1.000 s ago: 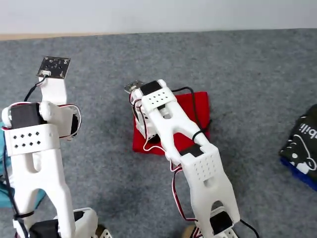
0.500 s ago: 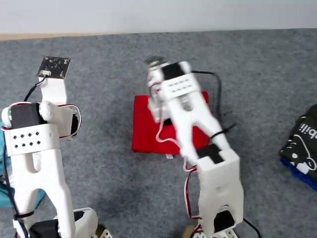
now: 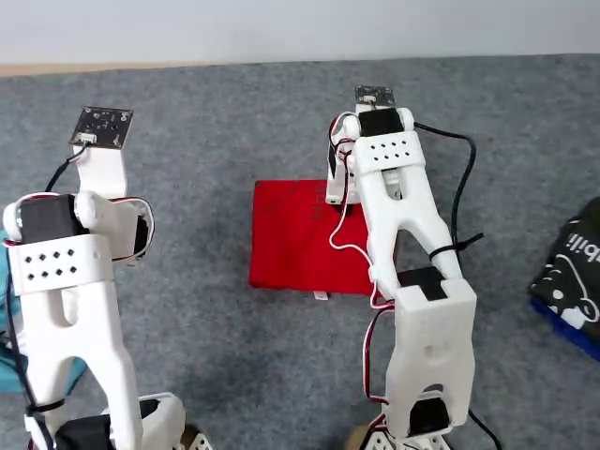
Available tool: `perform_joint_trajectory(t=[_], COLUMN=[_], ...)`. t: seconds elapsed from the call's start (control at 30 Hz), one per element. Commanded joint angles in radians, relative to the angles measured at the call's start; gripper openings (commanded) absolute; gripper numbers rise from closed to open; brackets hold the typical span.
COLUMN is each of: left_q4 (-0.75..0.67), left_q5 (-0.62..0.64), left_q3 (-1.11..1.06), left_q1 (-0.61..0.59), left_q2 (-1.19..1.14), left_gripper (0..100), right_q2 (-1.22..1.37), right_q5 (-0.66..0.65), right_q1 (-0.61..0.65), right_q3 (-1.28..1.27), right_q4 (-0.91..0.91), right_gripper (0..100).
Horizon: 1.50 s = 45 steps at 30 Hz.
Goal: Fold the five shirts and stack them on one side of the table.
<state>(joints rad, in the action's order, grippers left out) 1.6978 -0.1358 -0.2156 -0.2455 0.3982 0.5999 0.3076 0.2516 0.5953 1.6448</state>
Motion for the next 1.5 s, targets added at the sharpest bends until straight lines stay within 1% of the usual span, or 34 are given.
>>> perform_joint_trajectory(t=[0.0, 0.27, 0.43, 0.5, 0.57, 0.63, 0.7, 0.73, 0.77, 0.87, 1.03, 1.23, 1.27, 1.3, 1.47], left_q4=[-0.008, -0.005, -0.006, -0.006, -0.008, -0.009, -0.009, -0.009, -0.009, -0.006, -0.005, -0.003, -0.003, -0.003, -0.003], left_q5=[-0.008, -0.008, -0.008, -0.008, -0.008, -0.008, -0.008, -0.008, -0.008, -0.008, -0.008, -0.008, -0.008, -0.008, -0.008], left_q3=[0.004, 0.004, 0.004, 0.004, 0.004, 0.004, 0.004, 0.004, 0.004, 0.004, 0.004, 0.004, 0.004, 0.004, 0.004], left_q1=[0.0, 0.0, 0.0, 0.0, 0.0, 0.0, 0.0, 0.0, 0.0, 0.0, 0.0, 0.0, 0.0, 0.0, 0.0], left_q2=[0.031, 0.031, 0.031, 0.031, 0.031, 0.031, 0.031, 0.031, 0.031, 0.031, 0.031, 0.037, 0.037, 0.037, 0.037], left_gripper=[1, 1, 1, 1, 1, 1, 1, 1, 1, 1, 1, 1, 1, 1, 1], right_q2=[0.019, 0.159, 0.24, 0.252, 0.254, 0.254, 0.254, 0.254, 0.254, 0.254, 0.254, 0.194, 0.174, 0.153, 0.081], right_q5=[0.012, 0.014, 0.008, 0.008, 0.008, 0.0, -0.077, -0.114, -0.137, -0.144, -0.143, -0.152, -0.175, -0.227, -0.595], right_q1=[-0.024, -0.036, -0.013, -0.013, -0.018, -0.022, -0.028, -0.03, -0.03, -0.044, -0.11, -0.206, -0.22, -0.231, -0.275], right_q3=[0.044, 0.044, 0.046, 0.046, 0.046, 0.046, 0.046, 0.046, 0.046, 0.052, 0.133, 0.158, 0.161, 0.161, 0.161], right_q4=[-0.031, -0.107, -0.094, -0.068, -0.051, -0.045, -0.047, -0.044, -0.022, 0.027, 0.143, 0.15, 0.148, 0.148, 0.119], right_gripper=[32.9, 32.9, 32.8, 31.3, 24.6, 13.4, 2.7, 0.2, 1.8, 1.0, 1.0, 0.9, 0.9, 0.9, 0.9])
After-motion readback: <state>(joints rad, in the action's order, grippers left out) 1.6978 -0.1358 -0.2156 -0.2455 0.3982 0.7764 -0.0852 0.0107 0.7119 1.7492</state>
